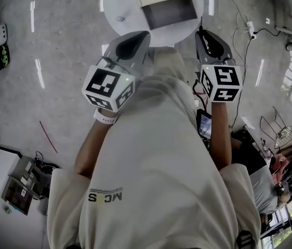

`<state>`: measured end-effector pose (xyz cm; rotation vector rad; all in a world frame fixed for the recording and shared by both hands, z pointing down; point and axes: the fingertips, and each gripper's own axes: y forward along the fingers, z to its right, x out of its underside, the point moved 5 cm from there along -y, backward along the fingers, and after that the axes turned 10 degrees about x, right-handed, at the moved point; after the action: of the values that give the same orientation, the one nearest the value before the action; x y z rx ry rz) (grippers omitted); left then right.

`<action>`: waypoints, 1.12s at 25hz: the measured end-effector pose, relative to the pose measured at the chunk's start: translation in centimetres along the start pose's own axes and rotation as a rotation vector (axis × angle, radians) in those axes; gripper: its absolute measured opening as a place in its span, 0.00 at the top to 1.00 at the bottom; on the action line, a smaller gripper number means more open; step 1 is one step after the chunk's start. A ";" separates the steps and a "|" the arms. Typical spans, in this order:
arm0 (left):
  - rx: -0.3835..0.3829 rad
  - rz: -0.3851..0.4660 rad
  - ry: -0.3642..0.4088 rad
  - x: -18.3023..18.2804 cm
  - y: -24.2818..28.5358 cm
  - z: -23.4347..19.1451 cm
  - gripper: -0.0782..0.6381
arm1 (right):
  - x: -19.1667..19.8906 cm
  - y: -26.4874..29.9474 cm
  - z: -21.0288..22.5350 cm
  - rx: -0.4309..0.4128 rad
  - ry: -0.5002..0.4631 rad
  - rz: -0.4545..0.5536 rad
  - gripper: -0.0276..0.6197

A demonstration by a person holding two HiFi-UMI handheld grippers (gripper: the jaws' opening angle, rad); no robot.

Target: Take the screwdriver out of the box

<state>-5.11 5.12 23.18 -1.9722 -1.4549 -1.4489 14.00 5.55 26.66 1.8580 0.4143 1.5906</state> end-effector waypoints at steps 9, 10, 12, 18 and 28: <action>0.012 0.063 0.039 -1.8 -1.2 1.8 0.89 | -1.4 -4.4 -0.7 -0.001 0.045 0.096 0.86; 0.013 0.066 0.041 -1.8 -1.3 1.9 0.89 | -1.6 -4.6 -0.7 -0.002 0.049 0.106 0.86; 0.015 0.070 0.045 -1.7 -1.4 2.0 0.89 | -1.8 -5.0 -0.7 -0.004 0.061 0.122 0.86; 0.029 0.087 0.047 -1.4 -1.9 2.9 0.89 | -2.3 -5.9 -1.0 -0.012 0.085 0.151 0.86; 0.030 0.102 0.043 -1.7 -2.6 2.4 0.89 | -2.7 -5.7 -2.3 -0.031 0.086 0.155 0.86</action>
<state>-5.99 7.01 19.85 -1.9544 -1.3301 -1.4089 12.14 8.73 21.03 1.8407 0.2872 1.7745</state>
